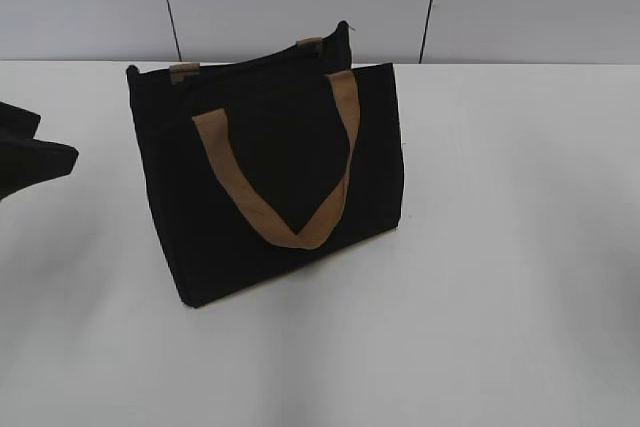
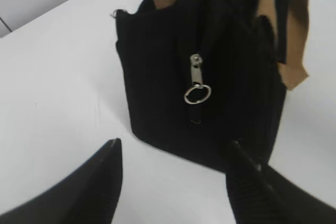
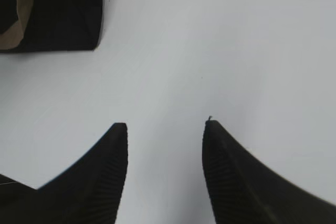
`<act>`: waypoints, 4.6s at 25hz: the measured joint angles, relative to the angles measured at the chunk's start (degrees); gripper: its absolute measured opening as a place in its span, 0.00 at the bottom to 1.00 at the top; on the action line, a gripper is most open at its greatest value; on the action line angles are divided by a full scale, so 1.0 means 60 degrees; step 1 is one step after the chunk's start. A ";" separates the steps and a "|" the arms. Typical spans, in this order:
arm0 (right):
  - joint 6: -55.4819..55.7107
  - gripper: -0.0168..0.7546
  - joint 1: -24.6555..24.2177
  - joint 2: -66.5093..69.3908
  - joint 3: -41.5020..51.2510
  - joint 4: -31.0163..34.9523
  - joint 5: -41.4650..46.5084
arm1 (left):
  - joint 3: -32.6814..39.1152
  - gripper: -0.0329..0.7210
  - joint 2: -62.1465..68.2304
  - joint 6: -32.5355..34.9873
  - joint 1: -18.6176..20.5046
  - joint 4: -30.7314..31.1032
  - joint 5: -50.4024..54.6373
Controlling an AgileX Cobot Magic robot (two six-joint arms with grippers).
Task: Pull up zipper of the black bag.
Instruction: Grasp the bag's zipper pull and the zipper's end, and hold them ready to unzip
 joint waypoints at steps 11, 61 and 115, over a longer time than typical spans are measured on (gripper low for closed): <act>-0.0920 0.49 0.0000 0.1377 -0.0759 0.0734 -0.0440 | 0.0000 0.66 0.3134 0.4833 0.0000 -0.4696 -0.0140; -0.1032 0.49 0.0000 0.1790 -0.0837 0.1240 -0.0477 | -0.1534 0.53 0.6866 0.7815 -0.0095 -0.5098 0.2956; -0.1565 0.49 0.6247 0.8695 -0.6068 0.3370 -0.1606 | -0.1529 0.08 0.2236 0.3597 -0.0095 -0.1397 0.2031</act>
